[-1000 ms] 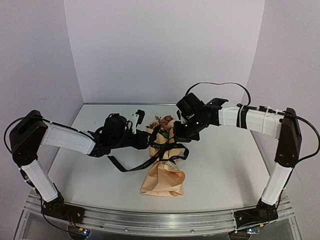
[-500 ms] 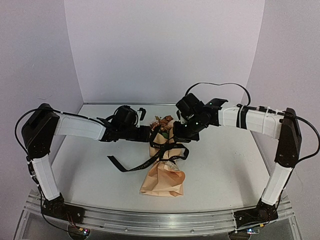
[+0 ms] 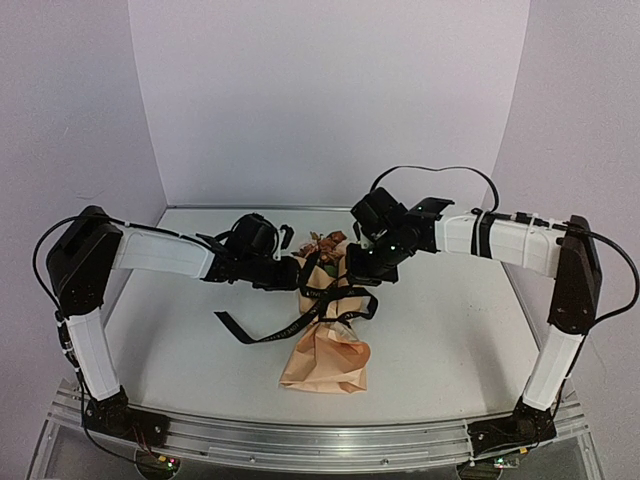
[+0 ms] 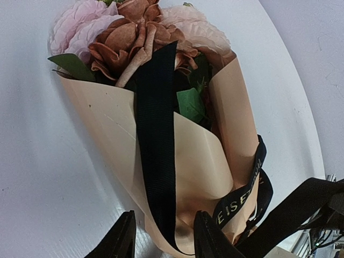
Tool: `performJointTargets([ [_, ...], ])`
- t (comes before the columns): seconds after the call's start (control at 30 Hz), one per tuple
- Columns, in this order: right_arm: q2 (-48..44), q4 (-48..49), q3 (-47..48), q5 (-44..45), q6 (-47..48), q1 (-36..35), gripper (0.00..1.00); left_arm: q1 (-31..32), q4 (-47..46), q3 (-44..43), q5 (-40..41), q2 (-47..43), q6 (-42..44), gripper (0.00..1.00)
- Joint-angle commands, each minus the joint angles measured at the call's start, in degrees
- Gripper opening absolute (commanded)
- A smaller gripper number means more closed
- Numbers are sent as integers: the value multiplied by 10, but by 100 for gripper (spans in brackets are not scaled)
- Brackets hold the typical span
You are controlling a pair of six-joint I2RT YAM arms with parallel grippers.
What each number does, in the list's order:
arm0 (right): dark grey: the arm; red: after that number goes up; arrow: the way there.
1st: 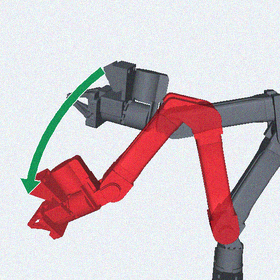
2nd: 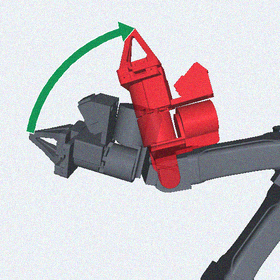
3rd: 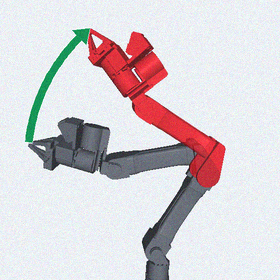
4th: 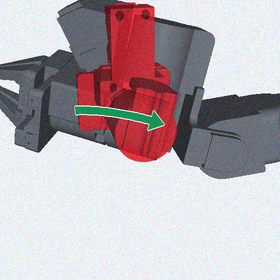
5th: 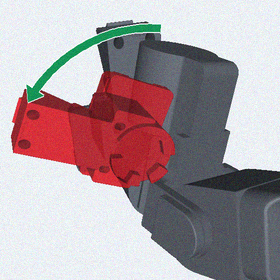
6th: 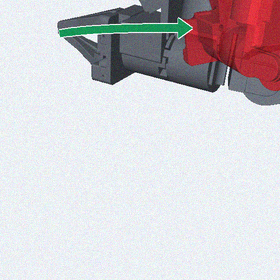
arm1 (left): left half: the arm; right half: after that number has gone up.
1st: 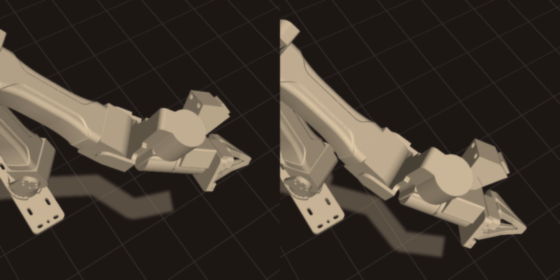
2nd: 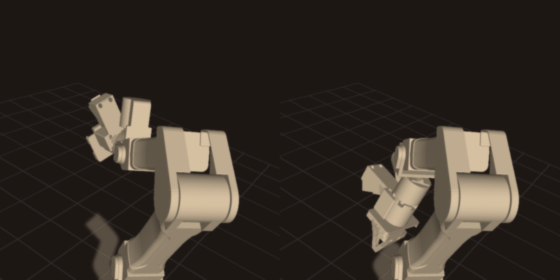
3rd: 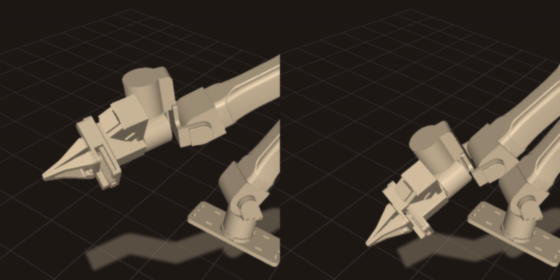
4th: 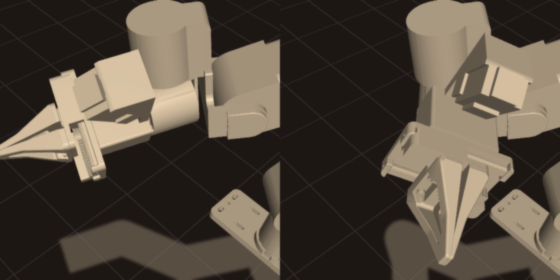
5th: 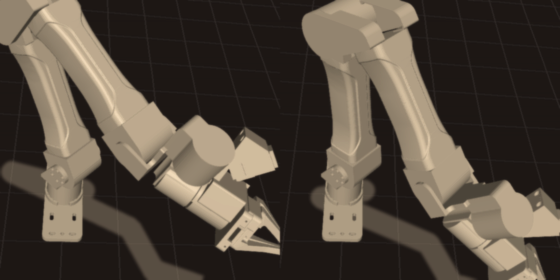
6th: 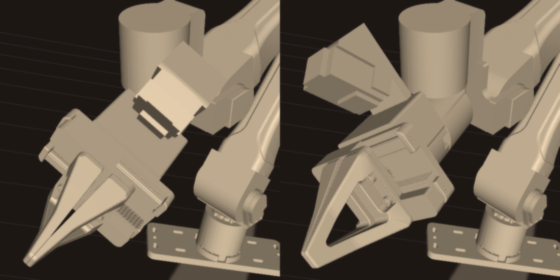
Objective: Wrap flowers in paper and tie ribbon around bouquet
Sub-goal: Cross the half-tied ribbon over the folded bouquet.
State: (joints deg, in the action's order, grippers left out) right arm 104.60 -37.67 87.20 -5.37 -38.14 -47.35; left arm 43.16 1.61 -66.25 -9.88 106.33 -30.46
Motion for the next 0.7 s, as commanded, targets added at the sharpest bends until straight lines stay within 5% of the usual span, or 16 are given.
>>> performJointTargets([
  [0.0, 7, 4, 10, 13, -4, -3, 0, -3, 0, -30, -22, 8, -15, 35],
  [0.37, 12, 4, 14, 20, -6, -3, 0, -7, -20, 0, -12, -29, -15, 2],
  [0.67, 42, 3, 64, 24, -5, -1, 0, -8, -61, 62, 27, -102, -1, 0],
])
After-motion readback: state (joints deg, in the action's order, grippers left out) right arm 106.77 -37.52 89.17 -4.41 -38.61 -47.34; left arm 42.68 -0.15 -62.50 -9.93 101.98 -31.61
